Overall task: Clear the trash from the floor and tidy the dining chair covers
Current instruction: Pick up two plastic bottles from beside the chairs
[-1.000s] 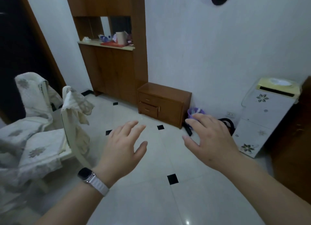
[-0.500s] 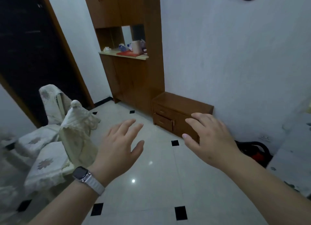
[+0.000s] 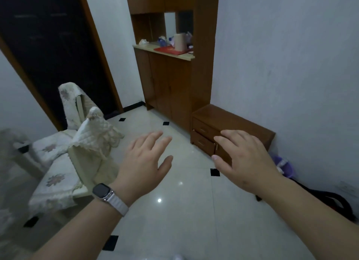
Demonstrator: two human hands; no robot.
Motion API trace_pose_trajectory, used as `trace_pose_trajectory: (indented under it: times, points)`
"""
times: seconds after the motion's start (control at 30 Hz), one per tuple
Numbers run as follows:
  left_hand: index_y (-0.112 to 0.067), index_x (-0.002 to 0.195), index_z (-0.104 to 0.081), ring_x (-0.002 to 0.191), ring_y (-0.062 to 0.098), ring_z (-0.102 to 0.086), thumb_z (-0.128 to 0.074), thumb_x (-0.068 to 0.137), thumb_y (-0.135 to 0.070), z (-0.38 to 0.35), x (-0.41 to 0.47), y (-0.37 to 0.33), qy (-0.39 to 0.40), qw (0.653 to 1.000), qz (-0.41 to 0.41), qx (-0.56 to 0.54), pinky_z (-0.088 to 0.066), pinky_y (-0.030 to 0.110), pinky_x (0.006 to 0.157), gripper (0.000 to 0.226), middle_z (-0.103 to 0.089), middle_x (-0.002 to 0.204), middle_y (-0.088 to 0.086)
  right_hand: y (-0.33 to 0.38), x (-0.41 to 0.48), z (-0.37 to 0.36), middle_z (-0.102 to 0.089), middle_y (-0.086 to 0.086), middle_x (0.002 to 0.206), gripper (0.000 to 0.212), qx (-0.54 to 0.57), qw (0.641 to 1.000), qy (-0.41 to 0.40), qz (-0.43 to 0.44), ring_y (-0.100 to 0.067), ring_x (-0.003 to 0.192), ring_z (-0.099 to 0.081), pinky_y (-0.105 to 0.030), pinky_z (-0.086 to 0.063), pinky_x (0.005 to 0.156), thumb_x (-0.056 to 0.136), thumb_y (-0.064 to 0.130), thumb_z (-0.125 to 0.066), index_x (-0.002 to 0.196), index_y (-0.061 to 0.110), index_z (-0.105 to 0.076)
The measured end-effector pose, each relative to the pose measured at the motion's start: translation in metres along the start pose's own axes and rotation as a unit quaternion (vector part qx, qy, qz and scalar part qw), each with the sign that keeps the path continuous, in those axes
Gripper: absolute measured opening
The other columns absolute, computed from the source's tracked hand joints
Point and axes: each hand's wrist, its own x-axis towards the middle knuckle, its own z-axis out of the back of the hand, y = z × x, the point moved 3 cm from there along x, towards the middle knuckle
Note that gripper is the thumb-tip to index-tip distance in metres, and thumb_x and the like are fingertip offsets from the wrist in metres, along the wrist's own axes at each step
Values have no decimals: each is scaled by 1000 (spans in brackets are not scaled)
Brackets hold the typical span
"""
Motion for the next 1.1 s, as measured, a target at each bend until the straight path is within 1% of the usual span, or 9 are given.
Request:
trace_pose_trajectory:
  times: [0.2,0.3,0.4,0.47,0.57,0.63,0.73,0.9,1.1]
  points:
    - [-21,135,-55,126,26,-51,-48,93,-47,-51,89,67,-3,1000,13,0,-39,42,104,50,-55,137,6,-18,119,-43,-57,-3,134,59,-29,999,19,14,-27,125,-50,-45,-41,101,91,56,-34,129,20,-60]
    - [-21,135,-54,128,26,-50,-47,93,-47,-71,129,98,-10,1000,-8,2,-39,43,105,50,-56,138,6,-17,175,-58,-56,-3,135,59,-40,999,12,18,-26,126,-50,-45,-40,103,92,57,-32,130,21,-59]
    - [-22,136,-53,131,25,-48,-45,94,-48,-91,168,120,9,1000,-22,17,-38,44,107,50,-55,139,5,-18,221,-75,-56,-2,136,58,-44,998,21,33,-26,127,-49,-44,-39,103,92,57,-32,132,22,-57]
    - [-24,138,-51,132,24,-46,-46,95,-49,-103,188,132,14,1000,-12,12,-36,43,109,51,-54,141,3,-23,244,-88,-55,-1,137,59,-44,998,31,33,-25,128,-48,-44,-39,104,92,57,-31,133,23,-56]
    - [-23,137,-53,131,22,-47,-47,95,-50,-116,216,151,-1,1000,-2,5,-35,41,109,50,-54,140,2,-33,280,-108,-55,-2,137,61,-44,998,34,41,-25,128,-48,-44,-39,104,92,58,-30,134,23,-56]
    - [-23,137,-54,130,21,-47,-46,96,-51,-126,235,165,-8,1000,20,-1,-33,38,109,50,-54,140,1,-43,308,-124,-54,-2,139,61,-28,998,34,52,-25,129,-47,-45,-38,104,93,58,-30,134,22,-55]
    - [-22,136,-55,129,22,-49,-45,96,-51,-147,264,182,-4,999,52,-3,-35,39,107,50,-55,138,2,-59,346,-150,-52,0,140,58,-16,998,28,62,-23,130,-45,-42,-37,105,93,57,-34,135,23,-53]
    - [-23,134,-56,127,24,-51,-41,96,-52,-189,325,208,14,997,69,29,-40,42,104,50,-57,137,2,-103,417,-206,-56,-2,135,54,29,995,20,91,-25,126,-48,-42,-39,103,93,53,-38,131,20,-58]
    - [-25,139,-52,131,21,-48,-35,97,-55,-235,419,235,48,989,120,69,-37,41,108,54,-54,141,0,-163,518,-251,-54,0,136,53,60,989,27,131,-22,128,-45,-39,-36,105,94,53,-38,132,22,-56]
